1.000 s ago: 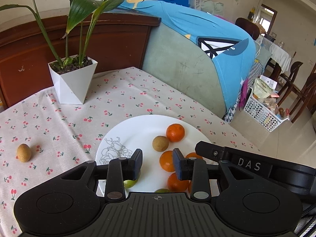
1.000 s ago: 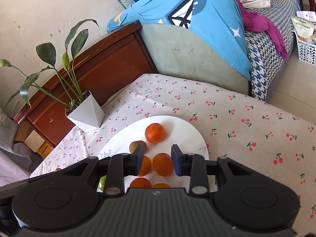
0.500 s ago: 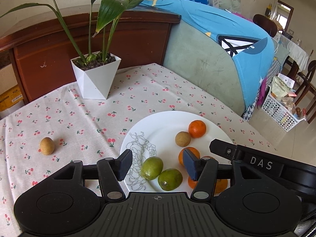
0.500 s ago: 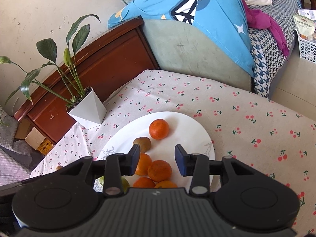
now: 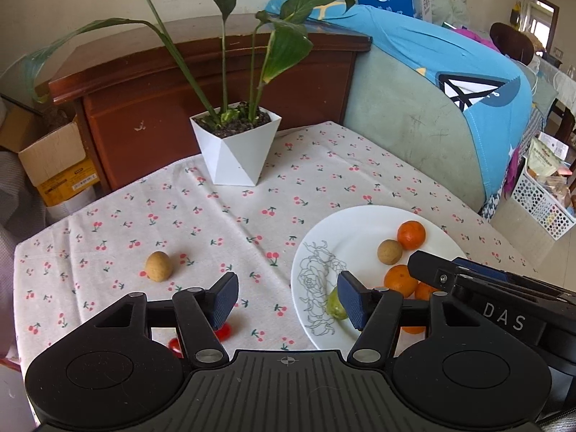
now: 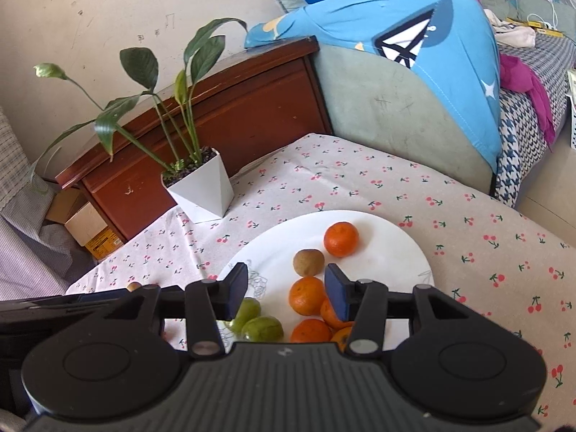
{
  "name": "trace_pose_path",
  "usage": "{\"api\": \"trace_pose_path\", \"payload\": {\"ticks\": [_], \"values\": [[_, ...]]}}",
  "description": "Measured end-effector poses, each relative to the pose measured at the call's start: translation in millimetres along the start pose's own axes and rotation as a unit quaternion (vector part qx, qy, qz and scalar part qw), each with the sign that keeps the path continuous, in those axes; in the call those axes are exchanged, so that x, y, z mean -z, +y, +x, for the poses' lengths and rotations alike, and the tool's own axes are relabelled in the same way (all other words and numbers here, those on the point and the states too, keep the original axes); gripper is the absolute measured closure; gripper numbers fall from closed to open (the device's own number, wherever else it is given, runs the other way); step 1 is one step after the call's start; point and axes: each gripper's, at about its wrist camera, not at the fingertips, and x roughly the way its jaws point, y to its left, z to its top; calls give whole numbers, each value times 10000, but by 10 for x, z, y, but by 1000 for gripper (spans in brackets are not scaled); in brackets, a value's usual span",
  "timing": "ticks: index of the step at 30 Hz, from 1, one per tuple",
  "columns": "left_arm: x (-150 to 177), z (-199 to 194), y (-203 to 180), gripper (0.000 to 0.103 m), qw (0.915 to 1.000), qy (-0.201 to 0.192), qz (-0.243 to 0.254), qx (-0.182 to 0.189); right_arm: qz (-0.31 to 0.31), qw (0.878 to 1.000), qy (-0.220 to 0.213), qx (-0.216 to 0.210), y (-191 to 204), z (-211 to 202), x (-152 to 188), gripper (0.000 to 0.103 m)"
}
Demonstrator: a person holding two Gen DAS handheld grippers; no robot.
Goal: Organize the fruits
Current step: 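Move the left tool to a brown kiwi while the right tool approaches a cherry tomato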
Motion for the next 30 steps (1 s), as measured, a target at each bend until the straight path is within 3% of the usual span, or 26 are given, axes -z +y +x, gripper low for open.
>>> {"api": "trace_pose_path", "payload": {"ticks": [2, 6, 14, 21, 30], "values": [[3, -71, 118, 42, 9999, -56, -114, -48, -154, 9998, -16, -81, 78, -26, 17, 52], [3, -196, 429, 30, 9983, -176, -465, -310, -352, 9986, 67, -392, 236, -39, 97, 52], [95, -247, 1061, 25, 9891, -77, -1309, -676, -862, 9903, 433, -1004, 597, 59, 335, 52], [209, -197, 1323, 24, 9804, 124, -1894, -523, -1179, 9834, 669, -1208, 815, 230, 488, 53], [310, -231, 1413, 25, 9828, 193, -1766, -506, -1501, 9809, 556, -1104, 913, 489, 549, 65]]}}
